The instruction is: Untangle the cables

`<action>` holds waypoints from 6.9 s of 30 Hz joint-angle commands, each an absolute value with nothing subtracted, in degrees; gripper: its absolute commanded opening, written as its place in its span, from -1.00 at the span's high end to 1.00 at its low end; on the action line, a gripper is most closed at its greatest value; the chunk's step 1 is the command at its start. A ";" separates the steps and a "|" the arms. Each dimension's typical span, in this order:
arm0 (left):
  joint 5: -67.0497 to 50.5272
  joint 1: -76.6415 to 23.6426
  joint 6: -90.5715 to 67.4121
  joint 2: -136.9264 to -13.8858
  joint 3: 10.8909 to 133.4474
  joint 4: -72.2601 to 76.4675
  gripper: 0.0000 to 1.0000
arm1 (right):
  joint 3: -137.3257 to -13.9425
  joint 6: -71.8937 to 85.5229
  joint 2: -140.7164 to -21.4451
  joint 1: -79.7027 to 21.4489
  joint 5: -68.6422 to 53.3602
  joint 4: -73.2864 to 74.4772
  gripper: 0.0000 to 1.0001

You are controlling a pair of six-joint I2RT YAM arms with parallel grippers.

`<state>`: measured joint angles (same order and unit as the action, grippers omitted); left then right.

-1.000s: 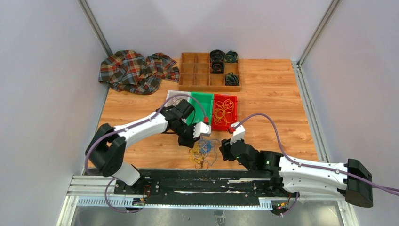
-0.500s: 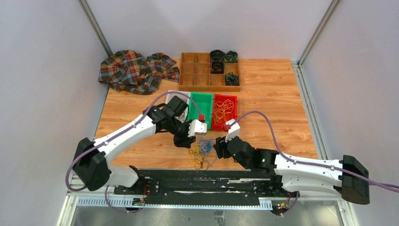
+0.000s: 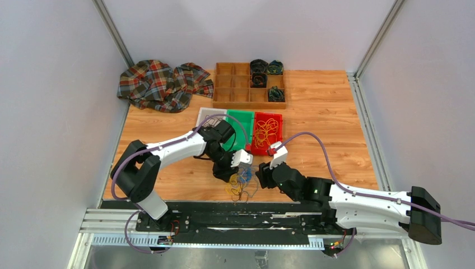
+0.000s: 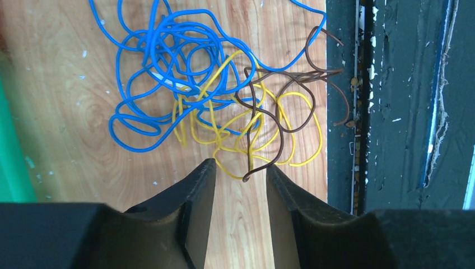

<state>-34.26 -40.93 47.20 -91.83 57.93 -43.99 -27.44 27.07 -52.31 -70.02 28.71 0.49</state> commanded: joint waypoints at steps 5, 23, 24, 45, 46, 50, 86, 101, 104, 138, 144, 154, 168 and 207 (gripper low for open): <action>-34.44 -42.18 46.41 -92.35 55.50 -39.19 0.51 | -25.92 28.61 -50.33 -70.23 31.20 1.52 0.05; -29.18 -42.36 31.59 -73.12 64.32 -51.12 0.99 | -28.66 21.26 -51.64 -72.80 30.40 -8.97 -0.25; -28.96 -42.36 30.77 -72.45 64.99 -51.70 0.99 | -29.37 20.51 -51.98 -73.37 30.49 -9.61 -0.27; -29.84 -42.36 32.72 -69.79 67.68 -56.15 0.99 | -35.94 10.71 -60.31 -77.96 29.35 -18.42 -0.31; -30.30 -42.36 33.09 -69.71 67.51 -56.35 0.99 | -36.09 10.02 -61.35 -77.94 29.37 -19.64 -0.31; -31.51 -42.36 33.88 -69.43 66.91 -56.43 0.99 | -37.13 8.99 -64.63 -77.78 29.11 -23.07 -0.30; -34.77 -42.28 44.94 -69.87 71.74 -65.66 0.96 | -32.49 10.66 -64.10 -76.81 23.89 -31.10 0.97; -32.93 -42.19 42.04 -68.72 73.06 -60.82 0.95 | -29.56 14.10 -58.94 -76.80 24.04 -27.31 -0.01; -33.39 -42.20 41.89 -68.42 73.36 -60.82 0.97 | -31.59 12.20 -60.70 -76.81 27.39 -28.98 -0.06; -26.91 -42.19 41.33 -67.72 98.38 -66.71 0.99 | -32.20 16.24 -84.85 -74.58 37.83 -45.88 0.11; -17.29 -42.15 45.90 -69.61 106.98 -66.70 0.99 | -29.15 18.13 -85.28 -74.62 37.54 -45.98 0.11; -14.29 -42.19 48.22 -71.12 112.45 -66.58 0.99 | -24.72 18.05 -76.36 -75.07 34.94 -43.72 0.01; -16.10 -42.22 47.69 -70.88 112.52 -66.70 0.99 | -39.45 -2.37 -79.94 -77.51 30.68 -46.70 -0.42; 1.17 -27.51 54.36 -83.46 82.97 -35.94 0.99 | -24.60 16.24 -80.60 -76.29 30.42 -41.40 0.94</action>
<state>-1.54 -28.23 52.73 -82.13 85.76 -43.48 -25.52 14.02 -83.29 -76.71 29.93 -43.16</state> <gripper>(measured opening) 0.012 0.030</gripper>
